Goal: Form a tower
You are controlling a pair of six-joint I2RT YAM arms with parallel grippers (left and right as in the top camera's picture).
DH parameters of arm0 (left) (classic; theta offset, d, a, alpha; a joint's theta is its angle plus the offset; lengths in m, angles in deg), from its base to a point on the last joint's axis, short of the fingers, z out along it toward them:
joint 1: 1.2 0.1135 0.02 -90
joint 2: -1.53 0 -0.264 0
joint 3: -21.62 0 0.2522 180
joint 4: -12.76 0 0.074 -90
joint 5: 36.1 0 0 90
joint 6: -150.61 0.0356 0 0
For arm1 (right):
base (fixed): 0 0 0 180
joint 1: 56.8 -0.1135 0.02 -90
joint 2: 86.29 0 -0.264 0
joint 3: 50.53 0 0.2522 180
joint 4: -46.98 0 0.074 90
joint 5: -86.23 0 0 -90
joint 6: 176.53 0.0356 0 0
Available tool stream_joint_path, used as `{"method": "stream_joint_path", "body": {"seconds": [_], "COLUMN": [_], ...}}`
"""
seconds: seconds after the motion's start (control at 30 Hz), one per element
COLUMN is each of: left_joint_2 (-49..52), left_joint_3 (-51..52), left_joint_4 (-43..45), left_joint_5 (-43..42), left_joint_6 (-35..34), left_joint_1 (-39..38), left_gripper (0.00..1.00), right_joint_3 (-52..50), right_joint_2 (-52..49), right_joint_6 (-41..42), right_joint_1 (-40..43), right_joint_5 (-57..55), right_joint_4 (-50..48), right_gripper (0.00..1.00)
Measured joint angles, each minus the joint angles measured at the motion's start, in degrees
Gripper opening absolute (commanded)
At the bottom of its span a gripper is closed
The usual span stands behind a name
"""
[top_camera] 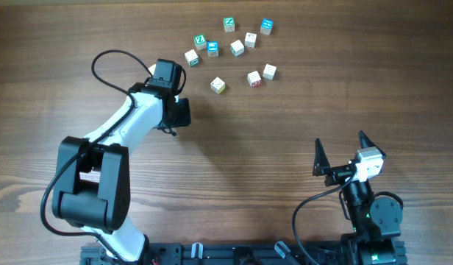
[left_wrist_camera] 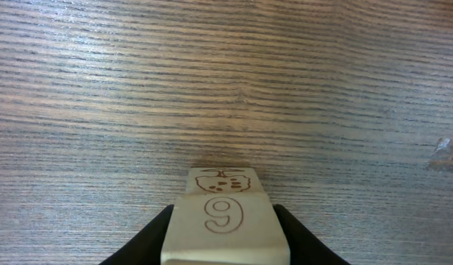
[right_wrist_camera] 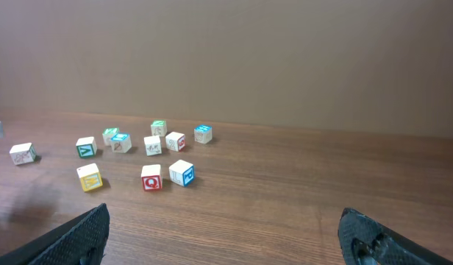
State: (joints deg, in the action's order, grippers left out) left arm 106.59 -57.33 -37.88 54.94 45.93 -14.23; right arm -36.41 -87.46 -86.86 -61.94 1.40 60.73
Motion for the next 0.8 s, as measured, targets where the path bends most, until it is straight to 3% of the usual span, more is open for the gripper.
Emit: {"method": "stream_joint_path", "body": {"seconds": [0.1, 0.43, 0.57, 0.6, 0.7, 0.8], "left_joint_2": [0.02, 0.02, 0.02, 0.02, 0.02, 0.02], "left_joint_3": [0.0, 0.0, 0.0, 0.0, 0.0, 0.0], "left_joint_4": [0.0, 0.04, 0.04, 0.04, 0.02, 0.04], "left_joint_5": [0.02, 0.68, 0.87, 0.92, 1.27, 1.29], "left_joint_6": [1.92, 6.14, 8.59, 9.07, 9.73, 10.49], "left_joint_1": [0.0, 0.0, 0.0, 0.0, 0.0, 0.0], "left_gripper": [0.3, 0.34, 0.4, 0.54, 0.8, 0.9], "right_joint_3": [0.0, 0.0, 0.0, 0.0, 0.0, 0.0], "right_joint_2": [0.0, 0.0, 0.0, 0.0, 0.0, 0.0], "right_joint_6": [0.0, 0.0, 0.0, 0.0, 0.0, 0.0], "right_joint_1": [0.0, 0.0, 0.0, 0.0, 0.0, 0.0], "right_joint_5": [-0.02, -0.02, 0.0, 0.0, -0.02, -0.02], "right_joint_4": [0.0, 0.0, 0.0, 0.0, 0.0, 0.0], "right_gripper": [1.0, 1.0, 1.0, 1.0, 1.0, 1.0]}}
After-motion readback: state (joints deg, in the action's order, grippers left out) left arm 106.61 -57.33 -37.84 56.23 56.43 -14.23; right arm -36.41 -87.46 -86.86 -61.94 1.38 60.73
